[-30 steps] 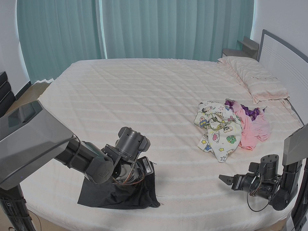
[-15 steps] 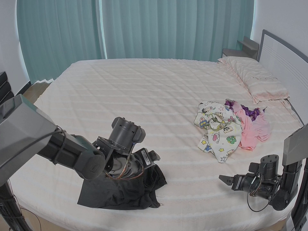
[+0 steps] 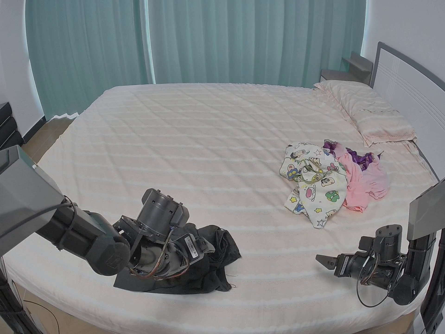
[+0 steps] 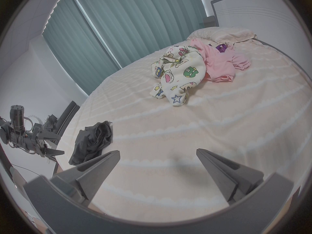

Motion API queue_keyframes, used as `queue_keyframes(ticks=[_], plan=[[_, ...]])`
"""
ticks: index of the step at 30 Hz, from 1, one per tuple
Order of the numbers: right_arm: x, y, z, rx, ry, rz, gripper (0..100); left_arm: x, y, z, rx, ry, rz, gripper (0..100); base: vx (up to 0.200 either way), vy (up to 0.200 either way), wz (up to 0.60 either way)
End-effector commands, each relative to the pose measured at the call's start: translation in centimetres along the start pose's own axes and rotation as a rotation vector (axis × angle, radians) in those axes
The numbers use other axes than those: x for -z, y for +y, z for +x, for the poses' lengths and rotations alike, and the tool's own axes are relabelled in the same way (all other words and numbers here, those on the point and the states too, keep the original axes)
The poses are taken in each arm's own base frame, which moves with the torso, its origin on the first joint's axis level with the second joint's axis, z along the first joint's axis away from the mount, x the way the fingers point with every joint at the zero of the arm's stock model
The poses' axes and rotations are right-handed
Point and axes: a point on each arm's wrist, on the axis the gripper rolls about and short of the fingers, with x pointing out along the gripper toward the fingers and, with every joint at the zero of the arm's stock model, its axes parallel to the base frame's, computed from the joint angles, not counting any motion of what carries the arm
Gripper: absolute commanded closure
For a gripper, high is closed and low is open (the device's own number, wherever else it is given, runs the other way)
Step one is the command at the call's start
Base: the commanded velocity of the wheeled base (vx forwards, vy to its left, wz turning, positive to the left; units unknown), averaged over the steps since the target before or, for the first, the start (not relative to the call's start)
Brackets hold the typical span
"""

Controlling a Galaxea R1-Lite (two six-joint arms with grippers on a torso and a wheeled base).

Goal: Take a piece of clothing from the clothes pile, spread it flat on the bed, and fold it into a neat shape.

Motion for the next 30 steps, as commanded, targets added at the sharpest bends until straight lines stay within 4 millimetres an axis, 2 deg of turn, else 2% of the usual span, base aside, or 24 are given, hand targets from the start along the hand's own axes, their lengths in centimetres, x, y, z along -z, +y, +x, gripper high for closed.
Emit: queue_keyframes(ticks=[1, 8, 18, 30], plan=[[0.0, 0.0, 0.0, -0.005, -0.007, 0.000, 0, 0.4, 1.1, -0.5, -0.012, 0.000, -0.013, 0, 0.000, 0.000, 0.00], [0.0, 0.0, 0.2, -0.003, -0.003, -0.002, 0, 0.5, 2.4, -0.5, -0.041, 0.002, -0.030, 0, 0.000, 0.000, 0.00], [0.3, -0.3, 0.7, 0.011, 0.015, 0.004, 0, 0.9, 3.3, -0.5, 0.025, -0.078, -0.055, 0, 0.000, 0.000, 0.00], [0.7, -0.4, 1.2, 0.016, 0.029, 0.000, 0, -2.1, 6.2, -2.1, 0.103, -0.058, -0.172, 0, 0.000, 0.200, 0.00]])
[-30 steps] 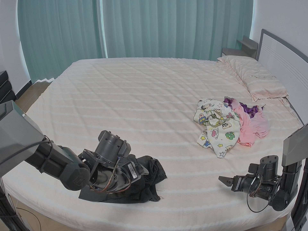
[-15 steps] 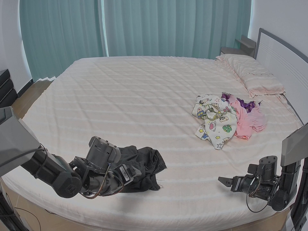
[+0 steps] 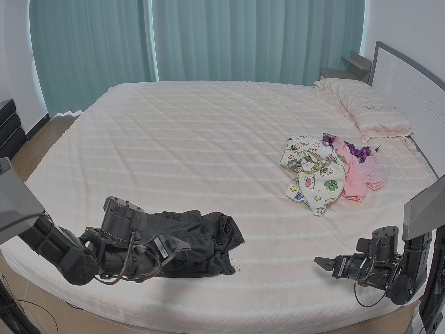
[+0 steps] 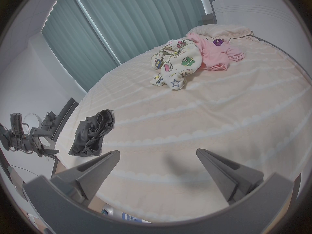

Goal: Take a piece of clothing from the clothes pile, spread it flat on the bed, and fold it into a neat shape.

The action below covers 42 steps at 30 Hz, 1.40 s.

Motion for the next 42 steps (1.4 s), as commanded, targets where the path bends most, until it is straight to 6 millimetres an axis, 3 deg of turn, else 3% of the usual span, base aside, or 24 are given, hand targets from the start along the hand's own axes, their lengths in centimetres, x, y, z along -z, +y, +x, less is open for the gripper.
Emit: queue_keyframes(ticks=[1, 13, 18, 22, 25, 32, 33, 35, 39, 42], plan=[[0.3, 0.0, 0.5, -0.001, 0.007, -0.003, 0, -1.3, 1.0, -0.8, 0.005, -0.016, -0.047, 0, 0.000, 0.200, 0.00], [0.4, 0.7, 0.5, -0.024, 0.005, -0.024, 0, -2.2, 2.3, -1.1, 0.004, 0.011, -0.092, 0, 0.000, 0.200, 0.00], [-0.2, 2.6, 1.4, -0.071, -0.053, -0.060, 0, -2.7, 3.0, -0.8, 0.023, 0.058, -0.120, 0, 0.000, 0.200, 0.00], [0.7, 4.7, 3.5, -0.091, -0.064, -0.106, 0, -3.4, 3.4, -1.0, 0.050, 0.084, -0.141, 0, 0.000, 0.150, 0.00], [0.0, 6.2, 5.0, -0.093, -0.139, -0.114, 0, -3.5, 3.5, -0.9, 0.047, 0.084, -0.144, 0, 0.000, 0.000, 0.00], [-1.8, 9.6, 5.4, -0.125, -0.126, -0.202, 0, -3.5, 3.7, -0.4, 0.040, 0.093, -0.147, 0, 0.000, 0.000, 0.00], [-2.6, 12.1, 5.7, -0.163, -0.111, -0.229, 0, -3.5, 3.8, -0.3, 0.036, 0.094, -0.148, 0, 0.000, 0.000, 0.00], [-2.6, 13.5, 6.5, -0.171, -0.080, -0.250, 0, -3.5, 3.9, -0.1, 0.030, 0.098, -0.150, 0, 0.000, 0.000, 0.00], [-2.0, 15.3, 8.4, -0.186, -0.051, -0.318, 0, -3.5, 4.0, 0.0, 0.024, 0.098, -0.153, 0, 0.000, 0.000, 0.00], [-1.0, 15.5, 9.6, -0.196, -0.027, -0.386, 0, -3.5, 4.1, 0.2, 0.021, 0.101, -0.155, 0, 0.000, 0.000, 0.00]])
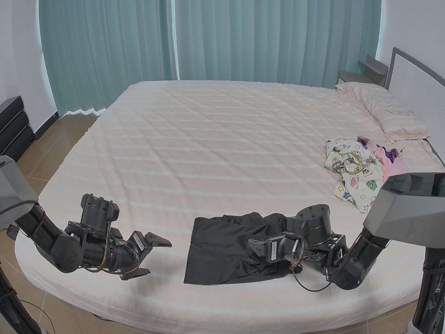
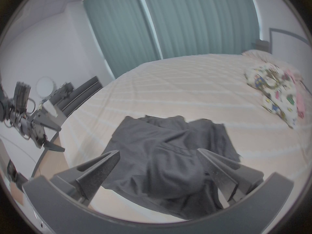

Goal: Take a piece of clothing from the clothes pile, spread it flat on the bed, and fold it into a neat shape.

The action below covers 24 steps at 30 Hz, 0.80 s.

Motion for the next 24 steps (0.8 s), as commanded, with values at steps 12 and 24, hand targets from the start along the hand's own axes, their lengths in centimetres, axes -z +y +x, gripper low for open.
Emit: queue_keyframes(ticks=[12, 24], plan=[[2.0, 1.5, 3.9, -0.086, 0.069, -0.174, 0, -0.2, 0.6, 1.0, -0.031, 0.015, -0.013, 0, 0.000, 0.000, 0.00], [2.2, 0.2, 5.4, -0.018, 0.059, -0.222, 100, -0.2, 0.6, 1.0, -0.019, 0.008, -0.009, 0, 0.000, 0.000, 0.00]])
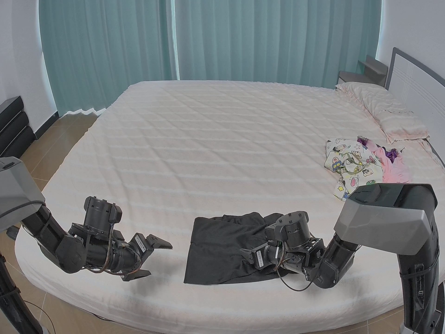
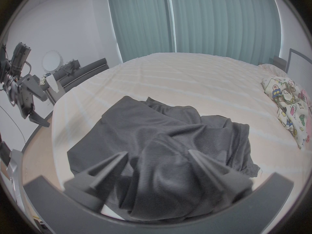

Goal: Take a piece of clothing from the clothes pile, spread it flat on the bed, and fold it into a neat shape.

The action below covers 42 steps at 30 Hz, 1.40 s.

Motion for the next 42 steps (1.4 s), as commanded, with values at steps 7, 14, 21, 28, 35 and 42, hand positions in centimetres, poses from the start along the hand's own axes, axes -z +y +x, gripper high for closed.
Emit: queue_keyframes(ticks=[7, 14, 21, 28, 35, 42], plan=[[-0.2, -0.4, -1.6, 0.065, -0.005, 0.010, 100, 0.0, 0.1, 0.1, -0.003, 0.000, -0.003, 0, 0.000, 0.000, 0.00], [0.4, -1.3, -5.5, 0.143, 0.026, 0.082, 100, 0.2, 0.4, 0.1, -0.014, 0.008, 0.011, 0, 0.000, 0.000, 0.00], [3.4, -1.8, -8.1, 0.182, 0.102, 0.146, 100, 0.2, 0.5, 0.4, -0.021, 0.011, 0.017, 0, 0.000, 0.000, 0.00], [5.5, -2.7, -8.9, 0.225, 0.145, 0.189, 100, 0.2, 0.5, 0.4, -0.022, 0.012, 0.018, 0, 0.000, 0.000, 0.00], [6.3, -3.0, -9.5, 0.237, 0.181, 0.190, 0, 0.2, 0.5, 0.4, -0.022, 0.012, 0.018, 0, 0.000, 0.000, 0.00], [4.4, -3.4, -10.6, 0.236, 0.078, 0.292, 0, 0.2, 0.6, 0.5, -0.027, 0.015, 0.017, 0, 0.000, 0.000, 0.00]])
